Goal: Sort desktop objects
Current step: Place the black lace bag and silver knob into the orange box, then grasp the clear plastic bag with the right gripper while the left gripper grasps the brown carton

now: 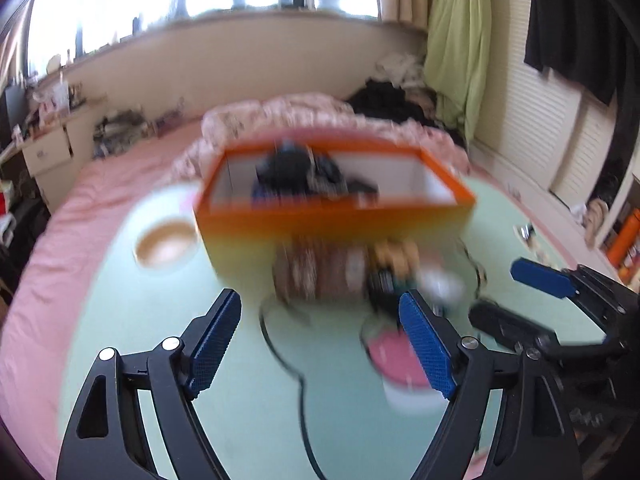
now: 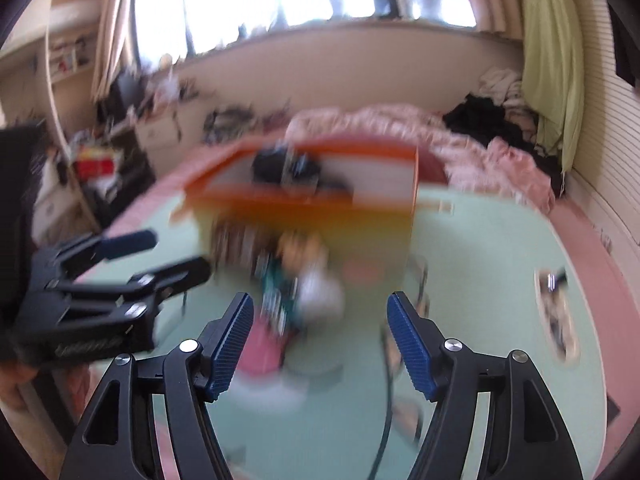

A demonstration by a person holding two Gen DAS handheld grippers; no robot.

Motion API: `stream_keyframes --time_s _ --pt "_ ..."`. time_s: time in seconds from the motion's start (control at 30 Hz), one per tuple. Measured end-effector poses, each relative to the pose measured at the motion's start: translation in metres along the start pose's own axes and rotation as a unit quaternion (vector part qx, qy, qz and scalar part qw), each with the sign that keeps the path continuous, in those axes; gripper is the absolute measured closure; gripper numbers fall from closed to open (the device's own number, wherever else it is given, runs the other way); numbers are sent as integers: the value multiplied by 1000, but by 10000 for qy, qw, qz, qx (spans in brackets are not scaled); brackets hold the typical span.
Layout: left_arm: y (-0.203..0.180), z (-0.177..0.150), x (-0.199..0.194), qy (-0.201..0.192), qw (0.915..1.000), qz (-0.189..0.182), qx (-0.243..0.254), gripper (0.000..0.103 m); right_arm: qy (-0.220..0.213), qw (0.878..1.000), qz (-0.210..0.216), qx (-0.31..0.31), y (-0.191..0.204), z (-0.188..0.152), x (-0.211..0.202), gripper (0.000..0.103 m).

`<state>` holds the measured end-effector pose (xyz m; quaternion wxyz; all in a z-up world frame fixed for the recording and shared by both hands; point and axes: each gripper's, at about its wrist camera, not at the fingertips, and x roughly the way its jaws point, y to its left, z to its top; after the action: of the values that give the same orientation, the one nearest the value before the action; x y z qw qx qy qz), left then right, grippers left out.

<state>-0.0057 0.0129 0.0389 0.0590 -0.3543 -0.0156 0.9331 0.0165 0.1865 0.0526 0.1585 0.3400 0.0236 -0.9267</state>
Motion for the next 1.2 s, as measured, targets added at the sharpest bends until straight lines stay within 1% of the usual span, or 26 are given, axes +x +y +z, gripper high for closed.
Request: stream_keyframes --time_s 0.07,0.1,0.13,0.17,0.2,0.23,0.27,0.3,0.33,0.53,0.57,0.73,1.03,1.17,1.2 --pt "-2 -17 13 300 9995 61 -59 22 275 9994 -190 -65 2 -19 5 33" --pt "-3 -25 22 532 9985 102 -45 20 353 9991 -235 -96 2 -24 8 33" --pt "-9 -31 21 330 9988 322 186 15 457 9984 -309 -149 2 -31 13 28" --pt "-14 -35 17 179 9985 427 289 12 285 9984 -440 -216 3 -37 13 21" --pt "-18 -37 13 110 9984 444 334 12 241 9986 -463 -125 1 -40 15 8" --pt "-19 -39 9 70 9985 418 345 9 202 9989 -403 -84 0 -41 14 5" --pt "-18 -39 8 48 9989 367 295 8 194 9990 -387 -113 1 -41 14 4" --pt "-13 -38 8 91 9995 260 173 0 198 9992 -339 -114 1 -41 13 1" --pt "-8 -38 8 89 9996 264 67 0 199 9991 -338 -169 3 -41 14 0" --pt "-5 -36 0 46 9996 269 57 0 163 9992 -338 -168 -1 -42 15 0" --pt "-8 -41 0 36 9997 251 74 0 162 9992 -331 -165 -2 -42 15 0" --pt "-8 -44 3 -3 9998 151 141 0 158 9992 -324 -170 -2 -42 18 0" --pt "-6 -46 5 -5 9998 150 139 0 151 9993 -307 -174 -2 -42 17 0" --pt "-6 -46 5 -7 9998 150 138 0 75 9996 -253 -118 -3 -43 16 0" --pt "-5 -46 5 -7 9998 149 137 0 25 9998 -201 -62 -5 -43 14 2"
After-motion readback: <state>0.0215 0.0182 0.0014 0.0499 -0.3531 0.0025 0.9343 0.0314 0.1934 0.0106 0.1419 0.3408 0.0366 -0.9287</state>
